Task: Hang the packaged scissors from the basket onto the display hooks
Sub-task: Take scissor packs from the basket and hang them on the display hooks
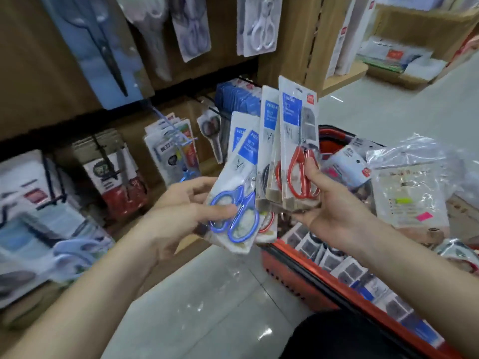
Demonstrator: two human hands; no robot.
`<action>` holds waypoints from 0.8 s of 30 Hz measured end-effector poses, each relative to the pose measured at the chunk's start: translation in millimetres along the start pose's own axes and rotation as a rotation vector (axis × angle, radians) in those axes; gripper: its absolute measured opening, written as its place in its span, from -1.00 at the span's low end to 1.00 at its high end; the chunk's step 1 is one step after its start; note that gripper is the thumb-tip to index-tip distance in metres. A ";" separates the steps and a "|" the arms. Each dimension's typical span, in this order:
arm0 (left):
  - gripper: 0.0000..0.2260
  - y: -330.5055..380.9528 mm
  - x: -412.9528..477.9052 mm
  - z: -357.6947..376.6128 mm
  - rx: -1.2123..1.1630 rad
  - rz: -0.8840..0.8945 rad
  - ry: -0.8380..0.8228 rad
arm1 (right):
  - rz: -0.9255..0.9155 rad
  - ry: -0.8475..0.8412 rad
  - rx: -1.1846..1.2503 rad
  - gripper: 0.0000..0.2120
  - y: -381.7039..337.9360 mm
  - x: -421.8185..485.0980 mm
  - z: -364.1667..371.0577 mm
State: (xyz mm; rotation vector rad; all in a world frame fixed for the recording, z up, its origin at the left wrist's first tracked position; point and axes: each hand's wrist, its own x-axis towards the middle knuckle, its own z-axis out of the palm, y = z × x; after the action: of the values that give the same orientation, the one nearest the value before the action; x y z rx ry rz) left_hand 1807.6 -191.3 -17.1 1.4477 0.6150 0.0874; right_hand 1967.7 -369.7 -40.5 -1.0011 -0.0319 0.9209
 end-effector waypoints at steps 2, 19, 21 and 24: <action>-0.50 -6.4 -16.1 -17.6 0.009 0.000 -0.019 | 0.012 -0.060 -0.076 -0.51 14.5 3.2 25.5; -0.73 -93.5 -154.2 -162.9 -0.547 0.016 0.403 | 0.120 -0.381 -0.032 -0.73 111.6 -5.0 187.8; -0.83 -96.7 -164.8 -169.7 -0.540 0.088 0.411 | 0.097 -0.411 -0.039 -0.73 114.6 -3.8 201.4; -0.78 -91.0 -176.9 -182.7 -0.541 0.223 0.462 | 0.065 -0.428 -0.073 -0.74 118.1 -3.9 219.7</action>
State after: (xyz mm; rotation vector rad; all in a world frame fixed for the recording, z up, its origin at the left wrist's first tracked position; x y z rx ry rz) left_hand 1549.9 -114.5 -42.5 0.9600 0.7303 0.7253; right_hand 1797.0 -192.3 0.0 -0.8601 -0.3968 1.1877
